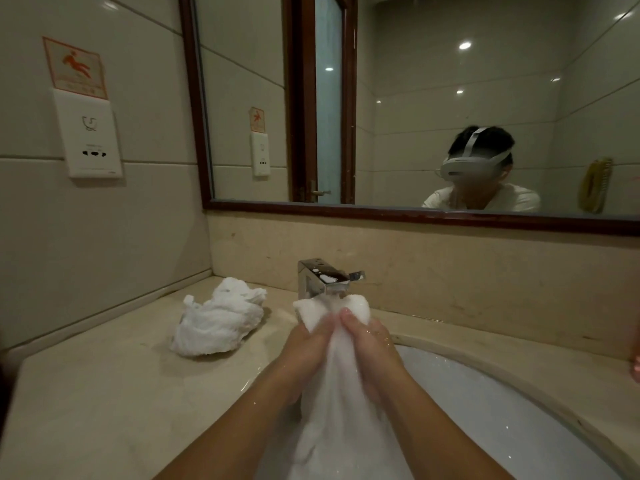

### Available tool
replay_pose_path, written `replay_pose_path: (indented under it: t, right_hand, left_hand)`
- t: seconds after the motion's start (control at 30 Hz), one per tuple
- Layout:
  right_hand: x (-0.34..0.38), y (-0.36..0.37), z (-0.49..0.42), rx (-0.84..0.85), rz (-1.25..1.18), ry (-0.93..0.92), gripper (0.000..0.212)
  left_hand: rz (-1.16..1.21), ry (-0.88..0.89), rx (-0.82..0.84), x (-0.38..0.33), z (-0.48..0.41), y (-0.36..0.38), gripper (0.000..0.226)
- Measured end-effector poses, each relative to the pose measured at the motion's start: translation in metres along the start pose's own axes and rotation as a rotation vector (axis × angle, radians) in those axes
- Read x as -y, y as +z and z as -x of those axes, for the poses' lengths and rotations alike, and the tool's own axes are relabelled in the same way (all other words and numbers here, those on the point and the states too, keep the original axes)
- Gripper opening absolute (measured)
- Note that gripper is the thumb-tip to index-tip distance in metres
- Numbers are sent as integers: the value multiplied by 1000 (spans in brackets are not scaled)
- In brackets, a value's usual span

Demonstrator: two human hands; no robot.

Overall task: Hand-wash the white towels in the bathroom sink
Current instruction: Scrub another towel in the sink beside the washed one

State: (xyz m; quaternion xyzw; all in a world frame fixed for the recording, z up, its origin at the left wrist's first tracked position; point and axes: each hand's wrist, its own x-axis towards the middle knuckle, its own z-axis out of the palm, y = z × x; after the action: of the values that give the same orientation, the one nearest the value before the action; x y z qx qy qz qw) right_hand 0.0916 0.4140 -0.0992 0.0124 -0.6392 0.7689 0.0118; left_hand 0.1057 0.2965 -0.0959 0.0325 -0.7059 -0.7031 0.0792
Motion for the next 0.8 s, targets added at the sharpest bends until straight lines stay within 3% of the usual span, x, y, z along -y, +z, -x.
replay_pose_path:
  t: [0.1,0.2,0.27,0.37,0.5,0.57,0.63,0.7,0.8]
  right_hand:
    - [-3,-9,1,98,73,-49,34]
    - [-8,-10,4,191,130,103,57]
    - [-8,-8,7,242,167,117,68]
    - [-8,-4,0,131,243,96,103]
    - [-2,3,-4,-107,51,155,100]
    - [-3,2,-13,-92,-132,160,103]
    - [1,1,-11,-46,-285,132,76]
    - [7,-2,-5,-27,-243,47,36]
    - [3,-10,-3,-25,7,-98,29]
  left_hand:
    - [60,-75,-188,-3,-8,-1,45]
    - [201,-127,-283,-2,-17,-5,49]
    - [357,-146,-265,-3,-20,-7,52]
    - [429,-123,-131,-7,-15,-10,56]
    - [107,-21,6,-2,-6,-8,51]
    - [5,1,118,2,-3,-8,58]
    - [-53,-13,209,7,-4,-8,78]
    - [-98,-17,218,10,-4,-8,75]
    - [8,-51,152,12,-10,-7,62]
